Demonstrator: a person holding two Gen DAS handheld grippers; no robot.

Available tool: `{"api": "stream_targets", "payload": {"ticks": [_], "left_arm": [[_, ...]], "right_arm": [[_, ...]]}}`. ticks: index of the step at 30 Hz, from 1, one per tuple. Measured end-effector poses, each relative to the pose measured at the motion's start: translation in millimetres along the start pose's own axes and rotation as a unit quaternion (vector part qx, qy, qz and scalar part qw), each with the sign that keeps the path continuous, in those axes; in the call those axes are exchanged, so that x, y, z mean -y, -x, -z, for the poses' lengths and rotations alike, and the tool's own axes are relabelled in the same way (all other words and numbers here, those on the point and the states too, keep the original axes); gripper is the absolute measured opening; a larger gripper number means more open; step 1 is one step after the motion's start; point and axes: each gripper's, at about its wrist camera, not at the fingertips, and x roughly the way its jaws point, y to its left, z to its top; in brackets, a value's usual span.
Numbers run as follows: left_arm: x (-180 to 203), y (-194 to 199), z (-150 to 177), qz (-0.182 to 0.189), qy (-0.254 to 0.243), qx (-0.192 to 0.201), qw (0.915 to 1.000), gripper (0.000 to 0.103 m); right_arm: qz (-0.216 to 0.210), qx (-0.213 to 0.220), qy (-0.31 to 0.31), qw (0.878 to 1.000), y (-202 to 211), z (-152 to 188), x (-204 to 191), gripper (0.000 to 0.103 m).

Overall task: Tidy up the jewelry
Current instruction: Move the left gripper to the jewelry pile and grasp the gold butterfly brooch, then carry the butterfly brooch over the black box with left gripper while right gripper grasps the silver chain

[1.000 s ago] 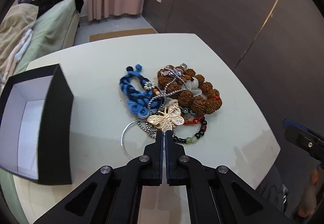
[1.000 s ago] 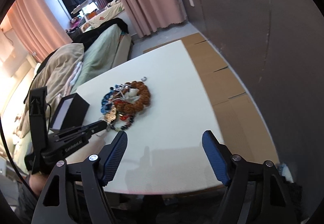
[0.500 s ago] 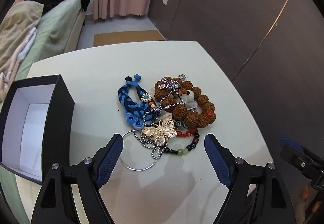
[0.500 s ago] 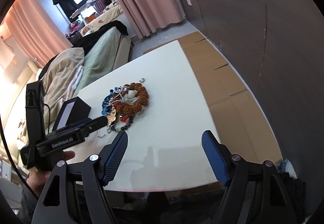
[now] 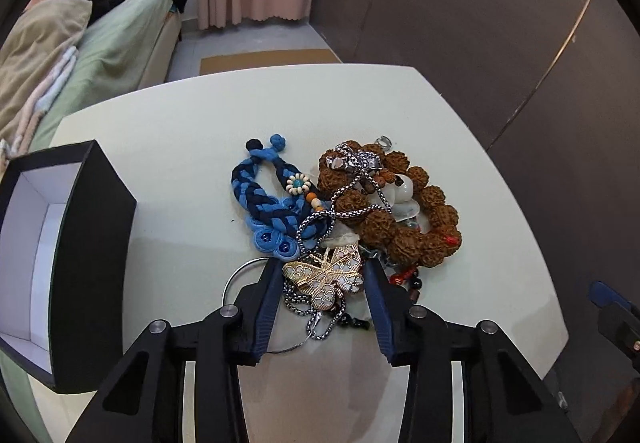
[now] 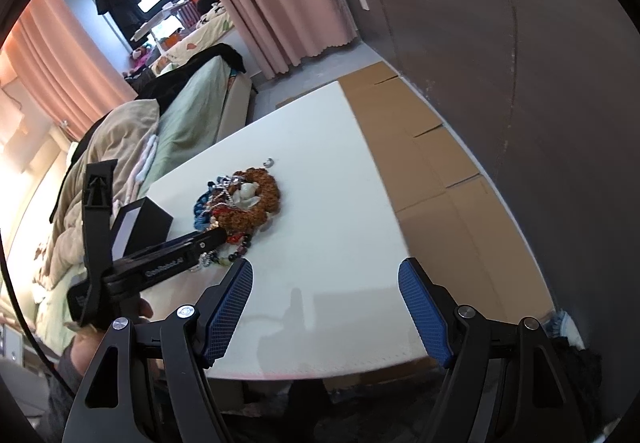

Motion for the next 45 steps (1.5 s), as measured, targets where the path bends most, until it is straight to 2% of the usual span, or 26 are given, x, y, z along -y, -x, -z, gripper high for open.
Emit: {"api": "stream_targets", "payload": {"ticks": [6, 8, 12, 16, 21, 23, 25, 34, 39, 42, 45], "left_arm": [[-11.2, 18.7, 4.1, 0.017, 0.006, 0.009, 0.9998, 0.043], [-16.6, 27.8, 4.2, 0.021, 0.014, 0.014, 0.9996, 0.043], [-30.3, 49.9, 3.7, 0.026, 0.030, 0.031, 0.9987, 0.043], [-39.1, 71.2, 1.2, 0.027, 0.040, 0.049, 0.9976, 0.043], [-50.6, 92.8, -1.9, 0.019, 0.050, 0.070, 0.9961, 0.043], [-58.4, 99.7, -2.7, 0.015, 0.059, 0.076, 0.9952, 0.043], [-67.1, 106.3, -2.8, 0.011, 0.067, 0.082, 0.9943, 0.043], [-105.4, 135.8, -4.1, -0.009, 0.096, 0.100, 0.9903, 0.043], [-121.1, 149.2, -1.4, -0.021, 0.105, 0.110, 0.9882, 0.043], [-129.7, 155.4, -0.1, -0.024, 0.112, 0.115, 0.9868, 0.043], [-135.3, 160.2, 0.8, -0.024, 0.116, 0.120, 0.9857, 0.043]], "right_arm": [[-0.039, -0.019, -0.017, 0.999, -26.0, -10.6, -9.0, 0.075], [-0.053, -0.028, -0.026, 0.998, -35.4, -13.9, -13.1, 0.066], [-0.065, -0.034, -0.024, 0.997, -49.6, -23.1, -27.2, 0.064], [-0.083, -0.040, -0.012, 0.996, -61.2, -37.3, -45.1, 0.052], [-0.098, -0.050, 0.004, 0.994, -76.9, -61.4, -67.4, 0.047], [-0.099, -0.062, 0.010, 0.993, -87.0, -70.2, -75.9, 0.042], [-0.100, -0.075, 0.018, 0.992, -98.3, -78.5, -84.9, 0.042], [-0.054, -0.136, 0.055, 0.988, -150.4, -89.7, -111.5, 0.042], [-0.023, -0.152, 0.075, 0.985, -167.2, -88.3, -117.6, 0.042], [-0.003, -0.163, 0.086, 0.983, -170.6, -88.3, -119.7, 0.038], [-0.008, -0.175, 0.089, 0.980, -169.7, -87.9, -119.0, 0.034]]}}
